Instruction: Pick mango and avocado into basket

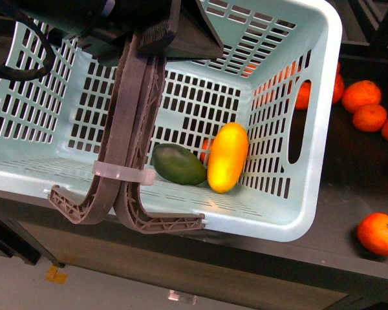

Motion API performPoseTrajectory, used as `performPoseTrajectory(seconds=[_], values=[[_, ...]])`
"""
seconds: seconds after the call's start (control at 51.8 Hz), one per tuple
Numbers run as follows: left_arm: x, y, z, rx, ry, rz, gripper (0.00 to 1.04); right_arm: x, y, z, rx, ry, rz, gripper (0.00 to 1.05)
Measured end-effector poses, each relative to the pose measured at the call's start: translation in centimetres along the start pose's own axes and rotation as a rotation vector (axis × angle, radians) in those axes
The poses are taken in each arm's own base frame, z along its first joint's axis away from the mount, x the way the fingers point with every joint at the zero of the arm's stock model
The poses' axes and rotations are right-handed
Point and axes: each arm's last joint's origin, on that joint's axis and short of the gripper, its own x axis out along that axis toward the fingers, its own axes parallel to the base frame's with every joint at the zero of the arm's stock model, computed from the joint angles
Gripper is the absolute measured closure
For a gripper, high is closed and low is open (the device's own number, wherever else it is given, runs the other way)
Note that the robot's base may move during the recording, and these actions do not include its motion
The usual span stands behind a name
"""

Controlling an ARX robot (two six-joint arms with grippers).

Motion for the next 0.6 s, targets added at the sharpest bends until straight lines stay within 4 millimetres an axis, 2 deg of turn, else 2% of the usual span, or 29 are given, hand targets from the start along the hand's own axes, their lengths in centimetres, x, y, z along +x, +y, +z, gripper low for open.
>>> performPoseTrajectory(seconds=[0.502,0.599], values=[[0.02,-0.04,-0.02,0.004,0.003,-0.009,1.0,0.01,0.0,-0.02,0.0,0.001,0.001,0.08],[-0.2,0.46,0.1,-0.009,-0.007,0.017,1.0,0.0,-0.02,-0.01,0.0,0.0,0.001,0.08]])
